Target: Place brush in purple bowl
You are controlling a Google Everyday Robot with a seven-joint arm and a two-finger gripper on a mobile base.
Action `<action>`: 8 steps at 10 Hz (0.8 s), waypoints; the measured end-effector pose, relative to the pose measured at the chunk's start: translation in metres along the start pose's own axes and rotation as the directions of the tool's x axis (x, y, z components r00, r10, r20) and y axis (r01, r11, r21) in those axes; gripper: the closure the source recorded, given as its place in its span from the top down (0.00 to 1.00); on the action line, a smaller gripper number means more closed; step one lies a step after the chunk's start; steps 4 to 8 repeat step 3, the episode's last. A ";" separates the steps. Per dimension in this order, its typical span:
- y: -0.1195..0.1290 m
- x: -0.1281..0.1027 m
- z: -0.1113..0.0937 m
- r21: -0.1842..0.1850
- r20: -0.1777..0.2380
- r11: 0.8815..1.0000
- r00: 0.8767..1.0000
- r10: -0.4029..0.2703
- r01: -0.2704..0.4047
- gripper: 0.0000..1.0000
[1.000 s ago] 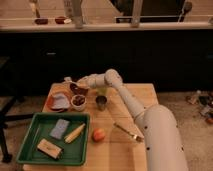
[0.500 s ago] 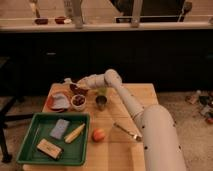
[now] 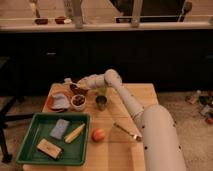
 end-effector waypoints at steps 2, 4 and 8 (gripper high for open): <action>0.000 0.000 0.000 0.000 0.000 1.000 1.000 0.000 0.000 0.79; 0.000 0.000 0.000 0.000 0.000 1.000 1.000 0.000 0.000 0.80; 0.000 0.000 0.000 0.000 0.000 1.000 1.000 0.000 0.000 0.80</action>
